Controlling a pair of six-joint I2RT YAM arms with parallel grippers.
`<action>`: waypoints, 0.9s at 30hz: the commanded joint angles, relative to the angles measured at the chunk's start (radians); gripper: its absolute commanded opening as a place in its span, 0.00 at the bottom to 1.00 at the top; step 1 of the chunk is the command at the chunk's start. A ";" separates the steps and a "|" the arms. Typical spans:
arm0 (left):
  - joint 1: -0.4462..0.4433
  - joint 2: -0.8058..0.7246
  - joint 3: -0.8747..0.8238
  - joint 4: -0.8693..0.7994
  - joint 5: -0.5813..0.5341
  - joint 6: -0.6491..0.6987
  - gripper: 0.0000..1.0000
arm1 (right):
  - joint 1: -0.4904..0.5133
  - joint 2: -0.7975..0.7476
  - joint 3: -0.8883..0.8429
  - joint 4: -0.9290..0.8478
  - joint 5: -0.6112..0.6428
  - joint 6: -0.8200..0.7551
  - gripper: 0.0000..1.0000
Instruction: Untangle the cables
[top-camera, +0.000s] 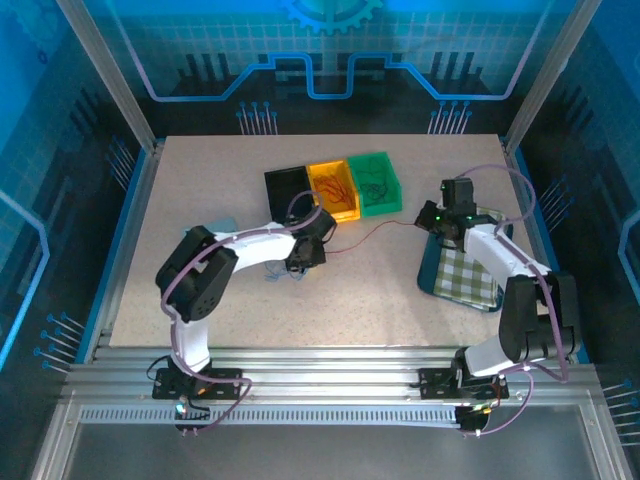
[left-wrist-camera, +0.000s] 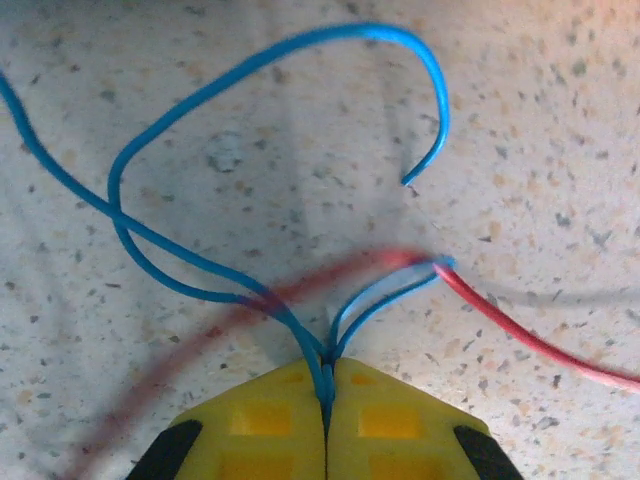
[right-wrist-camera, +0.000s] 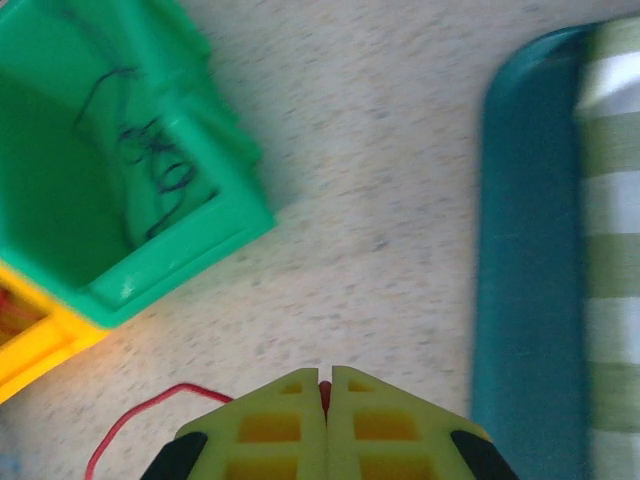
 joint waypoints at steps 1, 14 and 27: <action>0.082 -0.068 -0.172 0.020 0.051 -0.163 0.00 | -0.082 -0.058 0.026 -0.072 0.095 0.013 0.00; 0.171 -0.149 -0.255 0.111 0.119 -0.276 0.00 | -0.237 -0.174 -0.009 -0.076 0.093 0.053 0.00; 0.113 -0.087 -0.227 0.140 0.166 -0.286 0.00 | -0.054 -0.231 0.156 -0.028 0.028 -0.015 0.00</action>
